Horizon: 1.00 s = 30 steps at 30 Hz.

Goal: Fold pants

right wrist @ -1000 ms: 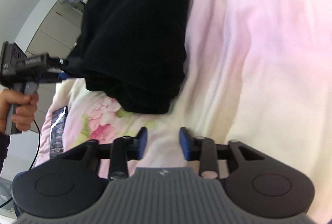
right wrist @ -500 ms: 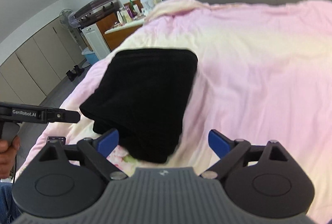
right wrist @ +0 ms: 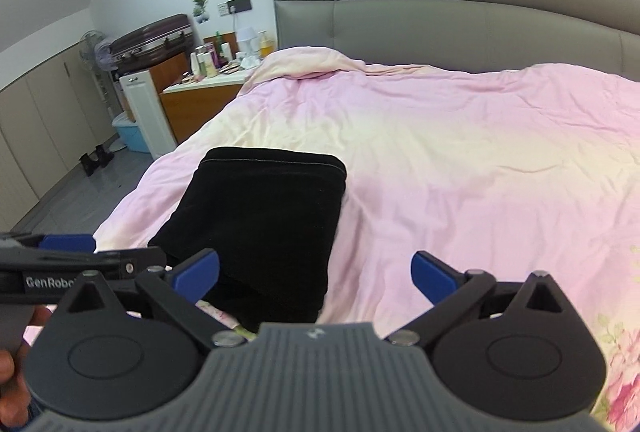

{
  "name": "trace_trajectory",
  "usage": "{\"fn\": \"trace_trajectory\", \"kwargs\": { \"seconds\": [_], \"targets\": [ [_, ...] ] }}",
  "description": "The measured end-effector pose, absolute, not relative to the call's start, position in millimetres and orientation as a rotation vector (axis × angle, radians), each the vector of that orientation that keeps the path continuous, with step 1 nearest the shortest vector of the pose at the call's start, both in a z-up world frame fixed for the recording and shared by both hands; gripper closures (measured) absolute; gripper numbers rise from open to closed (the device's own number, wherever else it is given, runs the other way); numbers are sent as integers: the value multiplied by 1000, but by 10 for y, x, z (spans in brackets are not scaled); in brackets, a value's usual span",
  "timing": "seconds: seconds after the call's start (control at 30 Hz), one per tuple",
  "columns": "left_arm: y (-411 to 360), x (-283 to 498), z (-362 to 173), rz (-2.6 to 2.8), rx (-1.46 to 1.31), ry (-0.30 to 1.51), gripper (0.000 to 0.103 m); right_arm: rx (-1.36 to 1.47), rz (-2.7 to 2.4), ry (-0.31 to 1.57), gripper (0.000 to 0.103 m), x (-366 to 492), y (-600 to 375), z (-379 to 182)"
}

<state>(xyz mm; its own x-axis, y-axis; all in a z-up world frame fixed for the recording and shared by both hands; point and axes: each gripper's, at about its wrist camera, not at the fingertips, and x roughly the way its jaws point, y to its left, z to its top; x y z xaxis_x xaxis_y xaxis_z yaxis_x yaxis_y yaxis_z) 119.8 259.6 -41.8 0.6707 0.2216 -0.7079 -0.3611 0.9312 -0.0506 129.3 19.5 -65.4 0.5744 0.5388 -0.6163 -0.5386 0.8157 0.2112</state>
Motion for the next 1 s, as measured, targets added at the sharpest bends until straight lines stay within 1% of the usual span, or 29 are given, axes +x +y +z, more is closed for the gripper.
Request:
{"fn": "trace_trajectory", "kwargs": {
  "seconds": [0.17, 0.37, 1.0],
  "targets": [
    [2468, 1054, -421, 388, -200, 760, 0, 39, 613, 765, 5, 1195, 96, -725],
    [2284, 1023, -465, 420, -165, 784, 0, -14, 559, 735, 5, 1062, 123, -714],
    [2318, 986, -475, 419, -180, 787, 0, -11, 548, 751, 5, 1075, 74, -734]
  ]
}}
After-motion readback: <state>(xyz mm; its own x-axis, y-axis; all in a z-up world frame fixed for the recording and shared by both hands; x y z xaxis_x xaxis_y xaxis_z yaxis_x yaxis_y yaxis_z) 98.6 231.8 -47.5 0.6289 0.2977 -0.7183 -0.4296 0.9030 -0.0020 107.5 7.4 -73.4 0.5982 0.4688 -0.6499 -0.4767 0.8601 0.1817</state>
